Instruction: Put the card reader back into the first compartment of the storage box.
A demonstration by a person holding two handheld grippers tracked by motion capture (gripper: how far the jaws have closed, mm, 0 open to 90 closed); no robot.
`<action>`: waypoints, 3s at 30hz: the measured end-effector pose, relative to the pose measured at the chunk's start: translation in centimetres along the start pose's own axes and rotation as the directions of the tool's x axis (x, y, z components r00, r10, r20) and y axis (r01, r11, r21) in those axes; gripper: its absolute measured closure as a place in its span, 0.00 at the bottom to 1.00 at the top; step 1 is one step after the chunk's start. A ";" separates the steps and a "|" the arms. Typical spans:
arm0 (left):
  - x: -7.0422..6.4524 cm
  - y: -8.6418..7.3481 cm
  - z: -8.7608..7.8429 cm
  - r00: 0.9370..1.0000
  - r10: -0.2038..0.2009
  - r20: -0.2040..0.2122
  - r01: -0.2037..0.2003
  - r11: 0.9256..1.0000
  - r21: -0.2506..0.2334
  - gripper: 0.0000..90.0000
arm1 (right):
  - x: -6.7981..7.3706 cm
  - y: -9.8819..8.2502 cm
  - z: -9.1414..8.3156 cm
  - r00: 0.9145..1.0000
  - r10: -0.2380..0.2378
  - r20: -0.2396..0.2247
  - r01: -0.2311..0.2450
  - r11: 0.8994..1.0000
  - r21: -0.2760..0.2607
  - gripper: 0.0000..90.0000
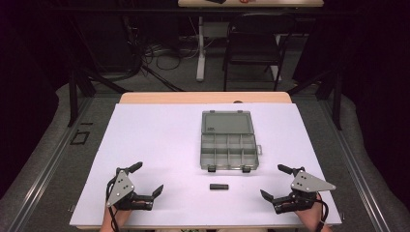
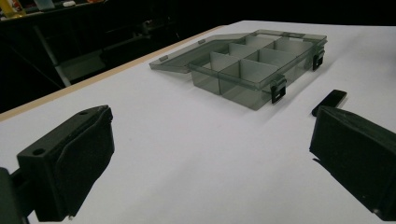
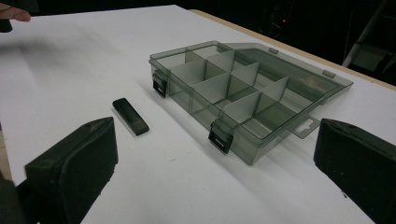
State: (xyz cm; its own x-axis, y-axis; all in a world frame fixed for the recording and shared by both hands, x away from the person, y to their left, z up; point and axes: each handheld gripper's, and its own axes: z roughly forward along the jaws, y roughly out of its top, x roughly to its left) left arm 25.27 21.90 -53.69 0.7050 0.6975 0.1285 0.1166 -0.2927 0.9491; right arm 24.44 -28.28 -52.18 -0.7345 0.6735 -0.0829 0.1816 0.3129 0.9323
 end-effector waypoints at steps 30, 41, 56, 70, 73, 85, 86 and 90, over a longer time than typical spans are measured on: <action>0.1 0.1 0.5 1.000 0.005 0.018 -0.005 1.000 0.030 0.00 | 1.3 2.5 4.4 0.977 -0.078 -0.198 0.108 0.983 0.145 0.00; 0.3 0.1 0.9 1.000 0.009 0.021 -0.010 0.999 0.040 0.00 | 1.4 3.4 6.5 0.959 -0.098 -0.266 0.146 0.975 0.167 0.00; 0.4 -0.1 1.0 1.000 0.000 0.031 -0.002 0.999 0.048 0.00 | 2.5 4.6 8.8 0.929 -0.127 -0.348 0.204 0.960 0.192 0.00; 0.4 0.0 0.8 0.999 0.003 0.038 -0.004 0.999 0.044 0.00 | 3.4 5.0 11.6 0.870 -0.162 -0.465 0.307 0.917 0.255 0.16; 0.4 0.0 0.9 0.999 0.004 0.040 -0.005 0.999 0.042 0.00 | 3.3 5.0 12.1 0.860 -0.176 -0.479 0.335 0.903 0.270 0.22; 0.4 -0.1 0.8 0.999 0.002 0.044 -0.004 0.999 0.047 0.00 | 2.7 4.1 13.7 0.837 -0.160 -0.523 0.340 0.901 0.268 0.48; 0.4 -0.1 0.9 0.999 0.004 0.046 -0.006 0.999 0.050 0.00 | 2.6 3.9 14.0 0.829 -0.161 -0.536 0.350 0.897 0.271 0.51; 0.4 -0.2 0.8 0.999 0.004 0.047 -0.007 0.999 0.052 0.00 | 2.5 3.7 14.4 0.818 -0.161 -0.552 0.357 0.895 0.268 0.56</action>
State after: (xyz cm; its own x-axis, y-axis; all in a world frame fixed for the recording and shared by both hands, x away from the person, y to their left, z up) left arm 26.11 21.71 -54.03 0.7376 0.6647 0.1190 0.1482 -0.3312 0.9318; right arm 32.74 -15.78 -53.99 -0.9911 0.1310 -0.0235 0.0756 0.6994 0.7107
